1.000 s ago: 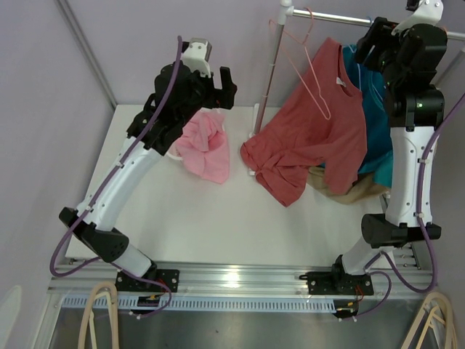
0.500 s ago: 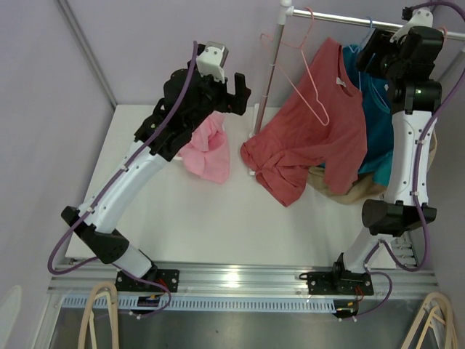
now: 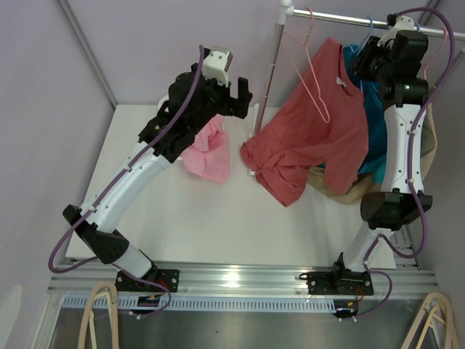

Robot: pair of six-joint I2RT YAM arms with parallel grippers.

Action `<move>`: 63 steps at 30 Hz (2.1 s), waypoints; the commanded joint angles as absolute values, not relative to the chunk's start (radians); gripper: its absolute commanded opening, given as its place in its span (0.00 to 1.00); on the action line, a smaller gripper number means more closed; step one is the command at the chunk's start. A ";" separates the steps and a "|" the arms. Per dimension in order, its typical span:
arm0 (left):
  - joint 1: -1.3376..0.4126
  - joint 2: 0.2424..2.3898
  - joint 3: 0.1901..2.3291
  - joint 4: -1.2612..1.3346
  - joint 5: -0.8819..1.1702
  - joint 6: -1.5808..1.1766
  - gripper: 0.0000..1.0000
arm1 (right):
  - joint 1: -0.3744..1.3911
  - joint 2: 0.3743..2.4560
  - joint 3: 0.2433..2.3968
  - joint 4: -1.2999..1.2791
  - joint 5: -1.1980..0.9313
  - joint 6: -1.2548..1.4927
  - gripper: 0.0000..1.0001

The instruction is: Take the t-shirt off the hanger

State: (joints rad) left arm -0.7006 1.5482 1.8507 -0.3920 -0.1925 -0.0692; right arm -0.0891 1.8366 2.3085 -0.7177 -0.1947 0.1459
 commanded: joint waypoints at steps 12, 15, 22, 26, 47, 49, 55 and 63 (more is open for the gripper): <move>-0.735 1.543 1.848 -0.334 -0.221 -0.023 0.99 | -0.057 1.775 2.255 -0.561 -0.210 0.114 0.00; -0.745 1.543 1.848 -0.328 -0.227 -0.012 0.99 | -0.035 1.758 2.269 -0.554 -0.181 0.098 0.00; -0.782 1.536 1.842 -0.305 -0.255 0.038 1.00 | 0.036 1.730 2.339 -0.578 -0.097 0.037 0.00; -0.814 1.520 1.818 -0.272 -0.284 0.071 1.00 | 0.087 1.700 2.335 -0.575 -0.002 0.003 0.00; -1.175 1.112 1.197 0.199 -0.333 0.281 0.99 | 0.482 1.457 2.120 -0.704 0.863 0.357 0.00; -1.192 1.045 1.138 0.202 -0.302 0.258 0.99 | 0.502 1.439 2.108 -0.733 0.885 0.393 0.00; -1.261 0.827 0.801 0.342 -0.147 0.276 0.99 | 0.523 1.424 2.122 -0.867 0.897 0.544 0.00; -1.321 0.864 0.687 0.498 -0.127 0.295 0.99 | 0.549 1.407 2.121 -0.907 0.865 0.615 0.00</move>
